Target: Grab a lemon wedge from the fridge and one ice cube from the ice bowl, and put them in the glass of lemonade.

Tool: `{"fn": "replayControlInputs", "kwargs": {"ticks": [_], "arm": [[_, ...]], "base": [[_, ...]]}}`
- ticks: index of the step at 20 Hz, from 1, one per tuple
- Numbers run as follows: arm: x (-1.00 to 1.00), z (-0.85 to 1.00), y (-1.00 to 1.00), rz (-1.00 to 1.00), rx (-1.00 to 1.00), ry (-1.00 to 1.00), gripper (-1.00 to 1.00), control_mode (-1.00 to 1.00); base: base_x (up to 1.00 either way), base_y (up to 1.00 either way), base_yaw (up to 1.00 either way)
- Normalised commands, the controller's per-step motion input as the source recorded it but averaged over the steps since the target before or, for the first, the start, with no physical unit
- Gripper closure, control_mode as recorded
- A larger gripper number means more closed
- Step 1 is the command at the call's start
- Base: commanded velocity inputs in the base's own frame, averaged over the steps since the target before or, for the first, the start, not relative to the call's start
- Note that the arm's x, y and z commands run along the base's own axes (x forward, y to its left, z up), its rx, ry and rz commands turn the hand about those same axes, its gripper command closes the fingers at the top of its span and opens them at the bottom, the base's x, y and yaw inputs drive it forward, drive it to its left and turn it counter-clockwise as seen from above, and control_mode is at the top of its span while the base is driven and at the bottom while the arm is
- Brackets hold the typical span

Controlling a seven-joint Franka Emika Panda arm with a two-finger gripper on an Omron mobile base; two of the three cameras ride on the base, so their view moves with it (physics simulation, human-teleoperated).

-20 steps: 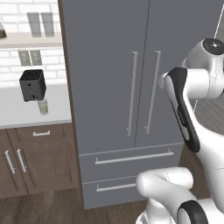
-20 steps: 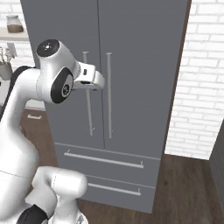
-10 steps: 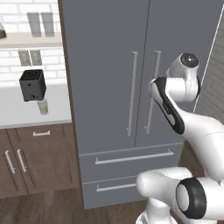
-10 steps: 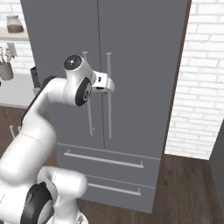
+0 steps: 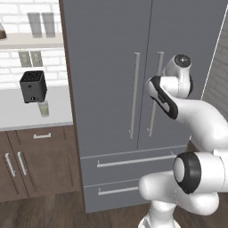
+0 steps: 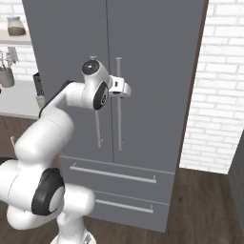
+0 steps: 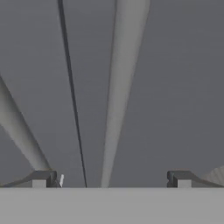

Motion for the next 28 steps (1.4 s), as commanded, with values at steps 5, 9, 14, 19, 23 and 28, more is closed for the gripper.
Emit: {"fn": "replayControlInputs", "kwargs": {"ticks": [5,9,14,19,23,28], "arm": [[0.52,-0.14,-0.05,0.0,0.0,0.0,-1.0,-1.0],[0.55,-0.31,0.0,0.0,0.0,0.0,-1.0,-1.0],[0.47,-0.38,0.0,0.0,0.0,0.0,-1.0,-1.0],[0.35,-0.28,0.0,0.0,0.0,0.0,-1.0,-1.0],[0.15,-0.06,0.0,0.0,0.0,0.0,1.0,-1.0],[0.12,0.0,0.0,0.0,0.0,0.0,1.0,-1.0]], "base": [[0.0,0.0,0.0],[0.0,0.0,0.0],[0.0,0.0,0.0],[0.0,0.0,0.0],[0.0,0.0,0.0],[0.0,0.0,0.0]]}}
